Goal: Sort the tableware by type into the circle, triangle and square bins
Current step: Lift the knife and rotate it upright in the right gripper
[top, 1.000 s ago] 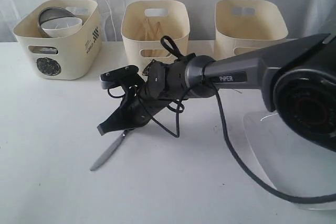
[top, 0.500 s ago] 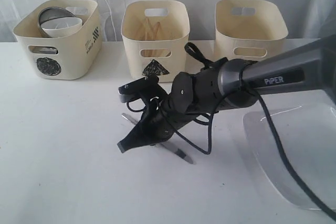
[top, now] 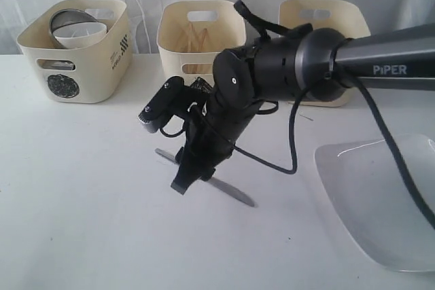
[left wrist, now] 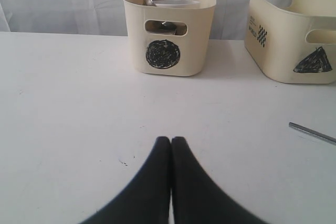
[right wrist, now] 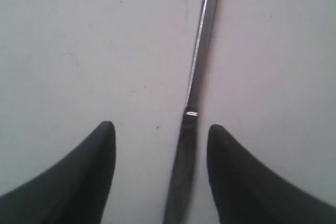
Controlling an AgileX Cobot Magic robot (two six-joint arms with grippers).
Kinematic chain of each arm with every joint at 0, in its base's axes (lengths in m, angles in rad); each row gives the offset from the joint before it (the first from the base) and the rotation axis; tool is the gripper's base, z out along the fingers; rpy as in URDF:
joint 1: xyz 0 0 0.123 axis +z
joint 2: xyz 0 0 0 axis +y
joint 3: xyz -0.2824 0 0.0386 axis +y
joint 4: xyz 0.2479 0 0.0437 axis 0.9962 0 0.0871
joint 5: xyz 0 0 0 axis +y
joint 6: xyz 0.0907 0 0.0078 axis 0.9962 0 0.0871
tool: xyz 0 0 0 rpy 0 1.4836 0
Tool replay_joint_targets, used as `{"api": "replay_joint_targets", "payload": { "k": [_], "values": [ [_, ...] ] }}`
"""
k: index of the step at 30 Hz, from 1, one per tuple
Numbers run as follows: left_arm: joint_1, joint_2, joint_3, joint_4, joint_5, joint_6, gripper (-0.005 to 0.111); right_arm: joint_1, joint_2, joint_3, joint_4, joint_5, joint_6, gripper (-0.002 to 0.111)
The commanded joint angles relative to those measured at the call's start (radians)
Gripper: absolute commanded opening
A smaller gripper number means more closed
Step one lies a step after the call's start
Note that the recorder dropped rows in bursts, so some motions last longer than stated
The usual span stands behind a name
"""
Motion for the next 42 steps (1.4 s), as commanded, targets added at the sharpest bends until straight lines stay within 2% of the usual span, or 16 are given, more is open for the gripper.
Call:
{"api": "replay_joint_targets", "payload": {
  "k": [1,5,10,14,21,37,39,42],
  "values": [
    [0.003,-0.004,0.003,-0.004,0.002,0.0,0.0,0.0,0.036,-0.122,-0.061,0.063,-0.024,0.051],
    [0.003,-0.004,0.003,-0.004,0.002,0.0,0.0,0.0,0.122,-0.239,-0.061,0.19,-0.037,0.052],
    [0.003,-0.004,0.003,-0.004,0.002,0.0,0.0,0.0,0.249,-0.387,-0.053,0.342,-0.037,0.065],
    [0.003,-0.004,0.003,-0.004,0.002,0.0,0.0,0.0,0.317,-0.469,-0.053,0.369,-0.037,0.066],
    [0.003,-0.004,0.003,-0.004,0.002,0.0,0.0,-0.016,0.352,-0.53,-0.025,0.374,-0.037,0.066],
    [0.003,-0.004,0.003,-0.004,0.002,0.0,0.0,-0.039,0.406,-0.534,-0.027,0.385,-0.037,0.066],
    [0.003,-0.004,0.003,-0.004,0.002,0.0,0.0,-0.039,0.41,-0.534,-0.027,0.386,-0.037,0.063],
    [0.003,-0.004,0.003,-0.004,0.002,0.0,0.0,-0.039,0.412,-0.534,-0.027,0.408,-0.021,0.046]
  ]
}}
